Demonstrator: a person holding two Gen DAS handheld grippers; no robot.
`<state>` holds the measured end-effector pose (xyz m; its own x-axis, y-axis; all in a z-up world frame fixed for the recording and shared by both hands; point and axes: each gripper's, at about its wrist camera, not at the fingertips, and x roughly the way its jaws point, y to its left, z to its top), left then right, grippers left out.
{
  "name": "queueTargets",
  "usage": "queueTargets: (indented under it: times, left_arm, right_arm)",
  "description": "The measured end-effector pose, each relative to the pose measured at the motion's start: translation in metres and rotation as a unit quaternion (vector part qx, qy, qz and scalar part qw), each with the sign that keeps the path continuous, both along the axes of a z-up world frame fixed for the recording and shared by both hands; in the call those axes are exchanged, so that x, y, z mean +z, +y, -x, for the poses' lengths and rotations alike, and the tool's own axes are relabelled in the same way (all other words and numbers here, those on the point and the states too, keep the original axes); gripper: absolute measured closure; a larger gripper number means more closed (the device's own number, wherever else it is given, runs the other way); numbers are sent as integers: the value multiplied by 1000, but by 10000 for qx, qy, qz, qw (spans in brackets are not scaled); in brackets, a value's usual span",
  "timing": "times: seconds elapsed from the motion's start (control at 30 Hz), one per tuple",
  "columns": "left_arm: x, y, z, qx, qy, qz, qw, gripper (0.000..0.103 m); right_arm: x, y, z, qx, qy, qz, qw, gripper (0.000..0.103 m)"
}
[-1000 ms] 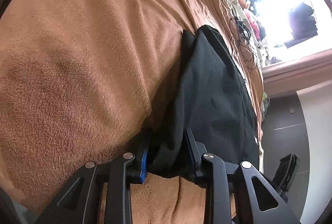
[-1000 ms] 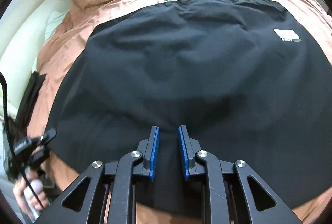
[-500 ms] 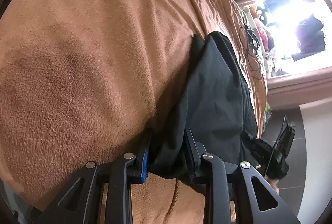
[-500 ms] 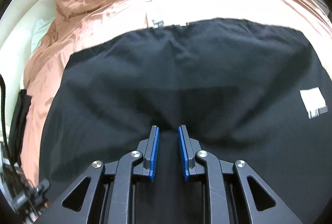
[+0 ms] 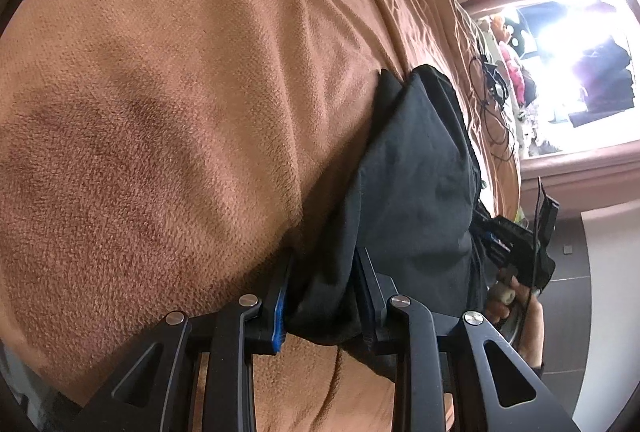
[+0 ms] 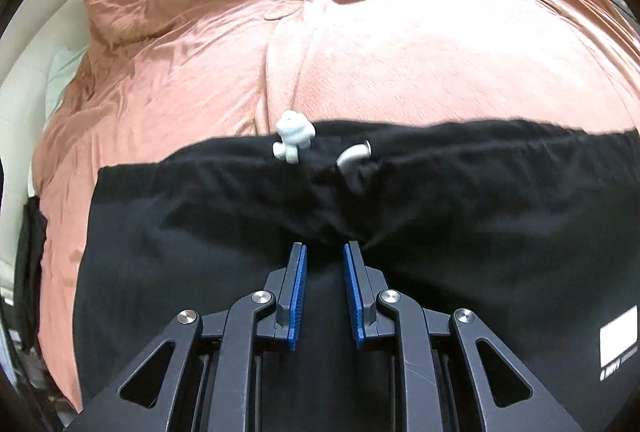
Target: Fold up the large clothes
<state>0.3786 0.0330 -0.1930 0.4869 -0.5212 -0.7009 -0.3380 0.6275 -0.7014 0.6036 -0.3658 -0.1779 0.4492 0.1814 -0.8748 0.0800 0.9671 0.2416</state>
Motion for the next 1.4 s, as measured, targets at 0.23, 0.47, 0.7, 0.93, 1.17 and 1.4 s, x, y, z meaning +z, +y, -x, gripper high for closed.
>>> queueTargets:
  times: [0.23,0.47,0.7,0.93,1.17,1.4]
  left_arm:
    - [19,1,4,-41,-190,126,9997,87]
    - [52,-7,5,-173,-598,228,9978,89]
    - [82,-17,2,-365,-943,271,9945,90]
    - [116,-35,0,-591,-1294,232,9896,91]
    - [155,-66,-3,-964,-1673,172,9810,91]
    - [190,-119,-6,-1488,-2027,-11,9679,92]
  right_arm:
    - [34,-6,42,64,-208,-157,9996,83]
    - [50,-9,128,219,-403,-453,9979,83]
    - [48,-9,198,230,-459,-705,9962,83]
    - [38,-2,241,230,-451,-793,9956,83]
    - [-4,6,251,186,-207,-880,9957,85]
    - [-16,-2,256,146,-149,-1298,9913,89]
